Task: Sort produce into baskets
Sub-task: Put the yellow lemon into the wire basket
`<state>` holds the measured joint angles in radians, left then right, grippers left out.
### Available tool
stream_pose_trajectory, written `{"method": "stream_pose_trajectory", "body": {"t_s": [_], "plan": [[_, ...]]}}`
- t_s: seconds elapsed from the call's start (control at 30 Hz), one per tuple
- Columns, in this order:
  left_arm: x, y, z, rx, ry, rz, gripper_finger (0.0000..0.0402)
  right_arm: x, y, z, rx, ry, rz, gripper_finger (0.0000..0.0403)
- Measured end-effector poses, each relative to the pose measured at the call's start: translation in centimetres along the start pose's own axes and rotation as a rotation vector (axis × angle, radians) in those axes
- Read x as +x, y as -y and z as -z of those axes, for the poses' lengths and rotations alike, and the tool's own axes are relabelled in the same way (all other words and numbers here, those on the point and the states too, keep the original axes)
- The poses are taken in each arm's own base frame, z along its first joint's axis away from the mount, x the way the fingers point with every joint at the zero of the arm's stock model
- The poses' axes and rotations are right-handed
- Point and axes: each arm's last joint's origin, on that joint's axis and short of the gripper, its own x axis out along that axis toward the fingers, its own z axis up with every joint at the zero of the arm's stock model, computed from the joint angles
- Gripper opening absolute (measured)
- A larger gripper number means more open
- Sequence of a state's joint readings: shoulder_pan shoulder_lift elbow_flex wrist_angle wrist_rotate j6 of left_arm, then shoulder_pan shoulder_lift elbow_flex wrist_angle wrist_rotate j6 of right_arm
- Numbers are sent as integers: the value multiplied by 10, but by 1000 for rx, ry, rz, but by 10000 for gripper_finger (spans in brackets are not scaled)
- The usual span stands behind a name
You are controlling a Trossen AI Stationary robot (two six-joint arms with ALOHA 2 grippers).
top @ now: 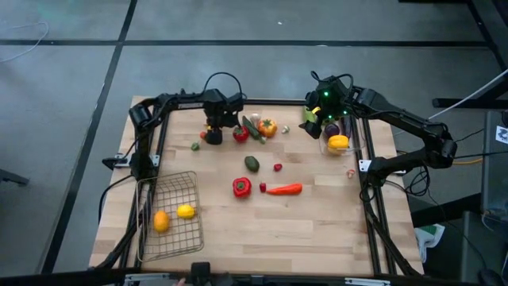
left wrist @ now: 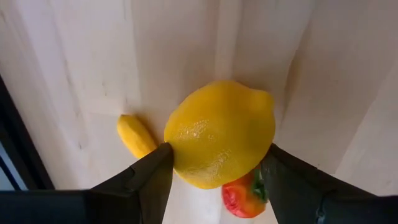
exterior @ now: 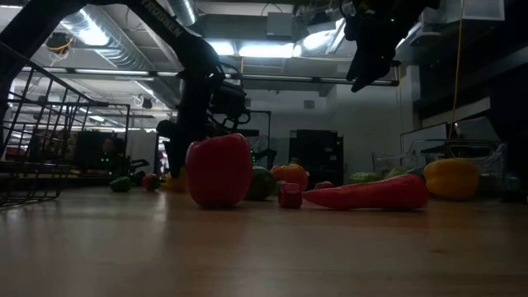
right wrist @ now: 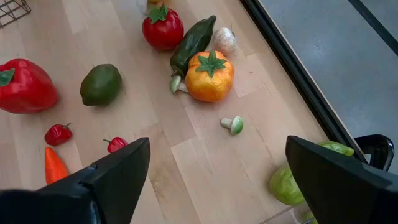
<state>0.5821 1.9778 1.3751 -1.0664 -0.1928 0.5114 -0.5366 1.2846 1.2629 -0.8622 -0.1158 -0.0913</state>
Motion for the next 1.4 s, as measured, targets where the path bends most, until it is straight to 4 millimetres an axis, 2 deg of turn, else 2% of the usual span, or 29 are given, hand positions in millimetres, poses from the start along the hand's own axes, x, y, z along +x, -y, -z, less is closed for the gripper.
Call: {"method": "stream_pose_trajectory", "body": {"t_s": [0.17, 0.3, 0.4, 0.63, 0.87, 1.17, 1.4], "plan": [[-14, 4, -5, -17, 34, 21, 219, 0, 0, 0, 0, 0, 0, 372], [-37, 7, -2, -34, 69, -5, 219, 0, 0, 0, 1, 0, 0, 372], [-46, 13, 0, -36, 78, -18, 218, 0, 0, 0, 0, 0, 0, 372], [-72, 36, 13, -69, 60, -14, 218, 0, 0, 0, 0, 0, 0, 372], [-110, 76, 41, -144, 21, 10, 219, 0, 0, 0, 0, 0, 0, 372], [-158, 135, 77, -334, 150, 84, 219, 0, 0, 0, 0, 0, 0, 372], [-173, 191, 89, -396, 191, 141, 219, 0, 0, 0, 0, 0, 0, 372]]}}
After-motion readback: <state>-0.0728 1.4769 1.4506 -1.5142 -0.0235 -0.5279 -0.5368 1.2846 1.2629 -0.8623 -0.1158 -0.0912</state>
